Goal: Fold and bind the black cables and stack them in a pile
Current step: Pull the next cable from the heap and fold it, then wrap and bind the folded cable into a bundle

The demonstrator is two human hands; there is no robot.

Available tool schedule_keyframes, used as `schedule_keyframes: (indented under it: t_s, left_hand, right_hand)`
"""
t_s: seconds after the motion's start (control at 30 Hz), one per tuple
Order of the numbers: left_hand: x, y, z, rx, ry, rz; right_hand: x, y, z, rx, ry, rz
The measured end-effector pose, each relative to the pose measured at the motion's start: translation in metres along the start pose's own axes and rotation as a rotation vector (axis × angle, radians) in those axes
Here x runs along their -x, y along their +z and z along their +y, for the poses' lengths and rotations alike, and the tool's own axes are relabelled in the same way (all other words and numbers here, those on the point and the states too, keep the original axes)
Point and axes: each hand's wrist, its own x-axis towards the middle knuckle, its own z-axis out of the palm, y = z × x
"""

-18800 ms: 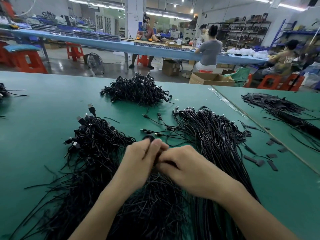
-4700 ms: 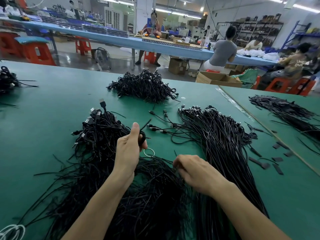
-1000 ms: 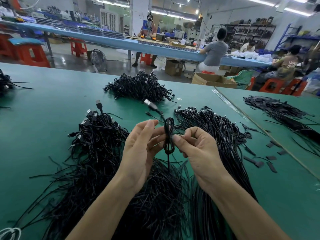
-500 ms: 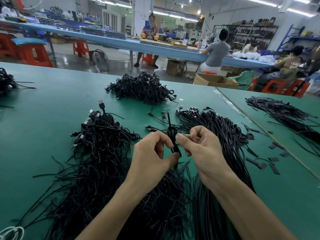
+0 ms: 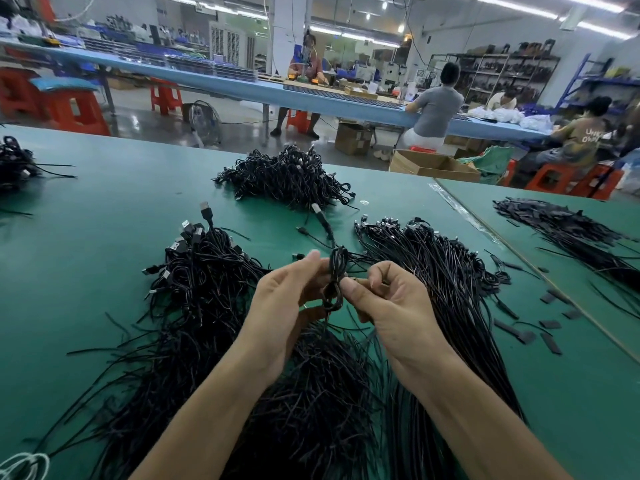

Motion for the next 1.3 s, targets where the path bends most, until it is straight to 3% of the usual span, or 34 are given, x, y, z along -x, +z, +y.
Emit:
schedule_keyframes:
  t_s: [0.23, 0.37, 0.43, 0.6, 0.67, 0.77, 1.0, 1.1, 1.2, 1.3]
  left_hand:
    - [-0.004, -0.005, -0.01, -0.344, 0.284, -0.037]
    - [-0.009, -0.018, -0.007, -0.462, 0.321, -0.043]
    - [-0.016, -0.032, -0.006, -0.552, 0.335, 0.141]
    - [-0.035, -0.083, -0.009, -0.653, 0.333, 0.623]
    - [-0.042, -0.097, -0.015, -0.632, 0.303, 0.734]
    - [-0.045, -0.104, -0.02, -0.559, 0.229, 0.733]
    - [-0.039, -0.093, -0.023, -0.861, 0.169, 0.595]
    - [-0.037, -0.089, -0.023, -1.012, 0.172, 0.649]
    - [-0.035, -0.084, -0.025, -1.08, 0.296, 0.698]
    - [-0.031, -0.071, -0.026, -0.983, 0.43, 0.538]
  right_hand:
    - [-0.007, -0.006, 0.021, -0.236, 0.407, 0.076]
    - [-0.013, -0.011, 0.03, -0.217, 0.38, 0.022]
    - [-0.018, -0.023, 0.036, 0.042, 0.332, 0.016]
    - [-0.029, -0.078, 0.063, 1.117, 0.259, 0.057]
    - [-0.028, -0.091, 0.074, 1.356, 0.312, 0.059]
    - [-0.028, -0.095, 0.084, 1.53, 0.304, 0.096]
    - [-0.041, -0.092, 0.079, 1.591, 0.425, 0.201]
    - [-0.045, -0.094, 0.074, 1.381, 0.346, 0.257]
    - [-0.049, -0.084, 0.06, 1.081, 0.244, 0.265]
    - [-0.044, -0.056, 0.038, 0.85, 0.13, 0.191]
